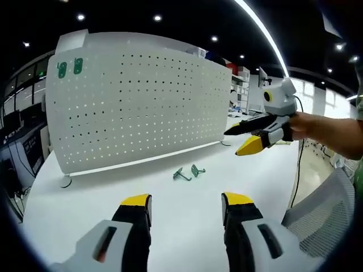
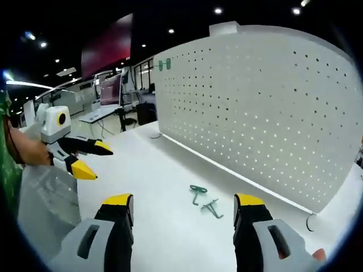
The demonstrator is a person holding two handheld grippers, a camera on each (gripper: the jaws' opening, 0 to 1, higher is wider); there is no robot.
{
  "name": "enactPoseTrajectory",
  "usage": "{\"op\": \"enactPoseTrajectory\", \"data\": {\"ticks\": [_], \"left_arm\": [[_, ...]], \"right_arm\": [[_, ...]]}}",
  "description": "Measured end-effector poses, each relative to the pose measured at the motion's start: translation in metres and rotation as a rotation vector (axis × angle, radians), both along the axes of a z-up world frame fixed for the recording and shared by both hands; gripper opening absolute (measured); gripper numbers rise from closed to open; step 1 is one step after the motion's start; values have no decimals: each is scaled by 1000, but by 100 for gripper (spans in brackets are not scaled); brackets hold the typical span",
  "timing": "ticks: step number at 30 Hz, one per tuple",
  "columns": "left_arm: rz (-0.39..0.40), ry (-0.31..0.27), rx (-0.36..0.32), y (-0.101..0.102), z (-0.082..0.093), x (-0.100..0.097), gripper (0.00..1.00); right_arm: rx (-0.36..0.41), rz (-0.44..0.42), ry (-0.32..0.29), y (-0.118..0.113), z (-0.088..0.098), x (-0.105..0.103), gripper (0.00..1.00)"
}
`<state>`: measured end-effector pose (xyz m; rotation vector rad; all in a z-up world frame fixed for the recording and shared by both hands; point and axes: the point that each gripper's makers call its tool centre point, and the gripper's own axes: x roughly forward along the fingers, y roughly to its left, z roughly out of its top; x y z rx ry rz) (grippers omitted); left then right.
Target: Insert the hook assembly into the mounting plate slot until the hook locks in place.
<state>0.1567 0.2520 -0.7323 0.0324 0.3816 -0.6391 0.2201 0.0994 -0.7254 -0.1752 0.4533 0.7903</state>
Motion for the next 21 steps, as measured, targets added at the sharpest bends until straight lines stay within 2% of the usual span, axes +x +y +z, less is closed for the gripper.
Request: {"op": "enactPoseTrajectory", "data": {"ticks": [11,21], "left_arm": [[13,8,7,3,-3,1,51],[16,25,17,3,-9,0,50]], "right_arm": [[-9,0,48,3,-23,28,67],[-48,32,80,7,-43,52,63]]}}
